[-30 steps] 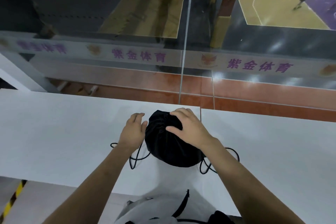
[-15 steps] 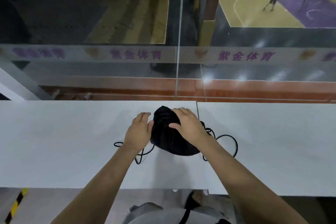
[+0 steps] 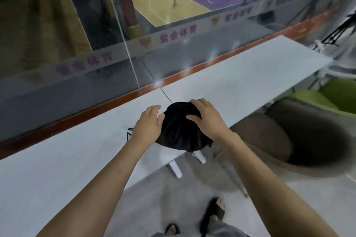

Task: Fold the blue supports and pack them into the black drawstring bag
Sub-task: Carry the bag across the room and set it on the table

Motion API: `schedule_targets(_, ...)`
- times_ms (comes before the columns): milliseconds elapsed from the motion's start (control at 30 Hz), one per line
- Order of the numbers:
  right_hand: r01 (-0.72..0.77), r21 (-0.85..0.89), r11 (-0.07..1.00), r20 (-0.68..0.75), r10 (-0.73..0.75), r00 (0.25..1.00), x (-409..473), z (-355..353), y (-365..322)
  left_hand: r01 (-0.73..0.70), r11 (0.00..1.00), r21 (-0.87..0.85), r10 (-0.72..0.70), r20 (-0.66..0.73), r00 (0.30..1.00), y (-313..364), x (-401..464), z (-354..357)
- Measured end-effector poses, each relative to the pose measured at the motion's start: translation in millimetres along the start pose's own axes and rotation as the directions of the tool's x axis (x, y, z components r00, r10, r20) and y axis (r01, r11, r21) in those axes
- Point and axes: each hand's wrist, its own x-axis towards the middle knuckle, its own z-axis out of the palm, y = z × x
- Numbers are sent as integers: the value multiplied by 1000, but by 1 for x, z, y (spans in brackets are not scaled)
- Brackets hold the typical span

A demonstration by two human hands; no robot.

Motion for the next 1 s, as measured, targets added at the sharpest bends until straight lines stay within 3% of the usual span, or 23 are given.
schedule_targets(233,-216,-41,976,-139,208,968,-158,-66,39,-211,977,-35,213,144,966,102,-58,50)
schedule_targets(500,-440,-49,897,-258,414,873,-364,-155,100,-515,857,-30,501,283,818,274,-147,143)
schedule_targets(833,-703,52,709,-414,656,631,-615,-286,167,-793,608,-41,730,420,538,525,-282,262)
schedule_targets(1000,-794,152,589,-512,734,447,-714,-354,207,-865,497,-72,786,460,413,644,-330,316)
